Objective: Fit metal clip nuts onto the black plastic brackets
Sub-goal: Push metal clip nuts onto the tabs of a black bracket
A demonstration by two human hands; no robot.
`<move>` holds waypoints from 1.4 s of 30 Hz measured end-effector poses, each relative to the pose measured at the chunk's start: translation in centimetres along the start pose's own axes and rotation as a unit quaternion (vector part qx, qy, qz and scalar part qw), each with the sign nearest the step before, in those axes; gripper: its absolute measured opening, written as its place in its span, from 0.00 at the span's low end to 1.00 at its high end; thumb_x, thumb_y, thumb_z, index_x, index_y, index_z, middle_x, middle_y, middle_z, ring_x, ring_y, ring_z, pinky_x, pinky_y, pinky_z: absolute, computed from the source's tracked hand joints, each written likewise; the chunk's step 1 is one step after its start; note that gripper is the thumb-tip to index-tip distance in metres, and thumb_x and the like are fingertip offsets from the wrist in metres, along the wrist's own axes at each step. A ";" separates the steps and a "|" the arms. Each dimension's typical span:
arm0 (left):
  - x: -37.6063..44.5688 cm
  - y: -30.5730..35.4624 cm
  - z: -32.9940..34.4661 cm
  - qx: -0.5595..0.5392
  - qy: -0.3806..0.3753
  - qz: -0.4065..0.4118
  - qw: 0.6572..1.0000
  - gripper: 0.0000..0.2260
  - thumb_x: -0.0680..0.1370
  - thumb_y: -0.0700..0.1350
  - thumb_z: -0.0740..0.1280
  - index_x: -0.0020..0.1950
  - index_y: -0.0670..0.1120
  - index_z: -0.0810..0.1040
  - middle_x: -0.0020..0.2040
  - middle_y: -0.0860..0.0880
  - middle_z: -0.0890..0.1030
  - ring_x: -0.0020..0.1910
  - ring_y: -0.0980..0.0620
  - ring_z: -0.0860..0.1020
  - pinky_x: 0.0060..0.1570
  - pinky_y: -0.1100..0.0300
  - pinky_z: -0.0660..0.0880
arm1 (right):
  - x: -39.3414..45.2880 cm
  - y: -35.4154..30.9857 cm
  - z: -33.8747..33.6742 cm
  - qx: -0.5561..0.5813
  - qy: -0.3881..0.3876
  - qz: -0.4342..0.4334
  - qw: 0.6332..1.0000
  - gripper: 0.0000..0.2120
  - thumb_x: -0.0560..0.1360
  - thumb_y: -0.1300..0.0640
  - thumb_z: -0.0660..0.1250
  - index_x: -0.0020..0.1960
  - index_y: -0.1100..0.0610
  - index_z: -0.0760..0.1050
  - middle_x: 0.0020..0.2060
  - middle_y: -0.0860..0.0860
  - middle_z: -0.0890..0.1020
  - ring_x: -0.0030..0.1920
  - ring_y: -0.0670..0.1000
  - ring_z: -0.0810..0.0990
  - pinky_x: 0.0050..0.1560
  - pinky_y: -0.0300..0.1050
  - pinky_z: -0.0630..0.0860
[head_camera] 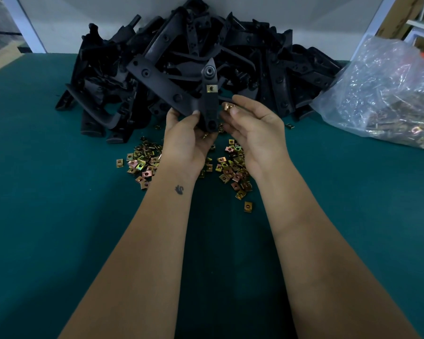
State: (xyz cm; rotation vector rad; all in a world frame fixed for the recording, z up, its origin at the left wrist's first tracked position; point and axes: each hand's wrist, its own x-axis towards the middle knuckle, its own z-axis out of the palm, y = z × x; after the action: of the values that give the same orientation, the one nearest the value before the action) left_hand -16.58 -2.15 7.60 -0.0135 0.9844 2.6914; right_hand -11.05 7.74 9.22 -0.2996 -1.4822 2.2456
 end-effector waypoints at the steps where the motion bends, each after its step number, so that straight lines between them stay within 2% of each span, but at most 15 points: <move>1: -0.1 0.0 0.0 -0.002 -0.009 -0.002 1.000 0.12 0.83 0.33 0.56 0.62 0.46 0.71 0.50 0.45 0.81 0.45 0.48 0.80 0.35 0.59 0.79 | 0.0 0.0 0.0 0.002 -0.001 0.001 1.000 0.10 0.77 0.69 0.66 0.55 0.59 0.79 0.47 0.57 0.85 0.50 0.54 0.84 0.53 0.45 0.81; 6: -0.4 -0.2 0.3 0.014 -0.033 -0.005 0.999 0.11 0.83 0.33 0.56 0.61 0.45 0.71 0.46 0.46 0.82 0.39 0.51 0.82 0.35 0.60 0.79 | -0.2 -0.2 0.1 0.011 -0.009 -0.006 1.000 0.10 0.76 0.70 0.67 0.53 0.59 0.79 0.46 0.58 0.84 0.48 0.54 0.82 0.52 0.44 0.79; 8: -0.4 -0.1 0.3 0.017 -0.035 -0.004 0.999 0.12 0.83 0.33 0.56 0.62 0.45 0.71 0.48 0.46 0.82 0.41 0.51 0.81 0.35 0.60 0.79 | -0.2 -0.2 0.1 0.009 -0.011 -0.005 1.000 0.09 0.76 0.69 0.67 0.51 0.58 0.80 0.46 0.58 0.83 0.46 0.52 0.82 0.50 0.43 0.79; 13: -0.5 0.1 0.2 0.005 -0.032 -0.003 0.999 0.13 0.83 0.33 0.55 0.65 0.45 0.70 0.52 0.45 0.80 0.47 0.49 0.79 0.37 0.59 0.80 | -0.1 -0.1 0.2 0.029 -0.013 0.009 0.999 0.06 0.78 0.67 0.66 0.49 0.61 0.81 0.38 0.53 0.83 0.38 0.46 0.80 0.42 0.38 0.79; 17: -0.4 0.2 0.3 -0.006 -0.019 0.002 1.000 0.14 0.83 0.33 0.56 0.65 0.46 0.70 0.50 0.45 0.80 0.46 0.48 0.79 0.35 0.59 0.79 | 0.0 -0.1 0.1 0.036 -0.019 0.025 0.999 0.05 0.79 0.64 0.65 0.48 0.61 0.79 0.35 0.51 0.80 0.36 0.45 0.78 0.40 0.37 0.77; 20: -0.4 0.2 0.3 0.000 -0.017 0.004 1.000 0.13 0.83 0.33 0.56 0.64 0.46 0.70 0.50 0.45 0.80 0.46 0.48 0.79 0.35 0.59 0.79 | -0.1 -0.1 0.1 -0.002 -0.023 0.024 0.999 0.06 0.80 0.61 0.65 0.45 0.58 0.78 0.32 0.49 0.78 0.33 0.44 0.76 0.37 0.36 0.75; 25: -0.5 0.1 0.1 0.024 -0.028 0.006 0.999 0.16 0.83 0.33 0.55 0.70 0.43 0.68 0.58 0.40 0.78 0.53 0.44 0.78 0.44 0.54 0.80 | -0.3 0.1 0.2 -0.116 -0.048 -0.009 0.992 0.07 0.81 0.59 0.64 0.45 0.58 0.78 0.38 0.53 0.81 0.37 0.48 0.78 0.39 0.40 0.76; 28: -0.5 0.1 0.1 0.027 -0.023 0.011 0.999 0.17 0.83 0.33 0.55 0.72 0.43 0.66 0.58 0.40 0.78 0.53 0.43 0.77 0.44 0.54 0.79 | -0.3 0.1 0.2 -0.117 -0.042 -0.021 0.992 0.06 0.80 0.61 0.65 0.45 0.58 0.79 0.35 0.52 0.80 0.35 0.46 0.78 0.38 0.39 0.76; 35: -0.4 -0.1 0.0 0.019 -0.031 0.022 0.999 0.16 0.83 0.33 0.55 0.70 0.45 0.67 0.53 0.44 0.80 0.52 0.45 0.79 0.50 0.52 0.80 | -0.2 0.2 0.1 -0.115 -0.032 -0.018 0.993 0.05 0.79 0.61 0.67 0.44 0.58 0.79 0.32 0.49 0.80 0.32 0.44 0.77 0.37 0.38 0.75; 39: -0.2 -0.2 0.0 0.023 -0.022 0.034 0.999 0.17 0.83 0.33 0.55 0.72 0.44 0.66 0.54 0.44 0.80 0.55 0.43 0.78 0.58 0.47 0.76 | -0.2 0.2 0.0 -0.100 -0.037 -0.011 0.994 0.05 0.79 0.61 0.67 0.45 0.58 0.79 0.32 0.48 0.81 0.33 0.44 0.78 0.38 0.38 0.75; 42: -0.2 -0.1 -0.1 0.031 -0.025 0.033 0.999 0.18 0.83 0.33 0.55 0.72 0.45 0.66 0.57 0.42 0.79 0.54 0.43 0.77 0.52 0.48 0.76 | -0.2 0.2 0.0 -0.107 -0.045 -0.006 0.993 0.05 0.79 0.60 0.67 0.44 0.57 0.80 0.32 0.47 0.80 0.33 0.44 0.78 0.38 0.38 0.75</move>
State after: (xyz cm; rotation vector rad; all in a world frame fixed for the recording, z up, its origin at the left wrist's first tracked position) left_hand -16.40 -2.16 7.51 0.1000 1.0711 2.7054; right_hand -10.91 7.56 9.03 -0.2554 -1.7719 2.1191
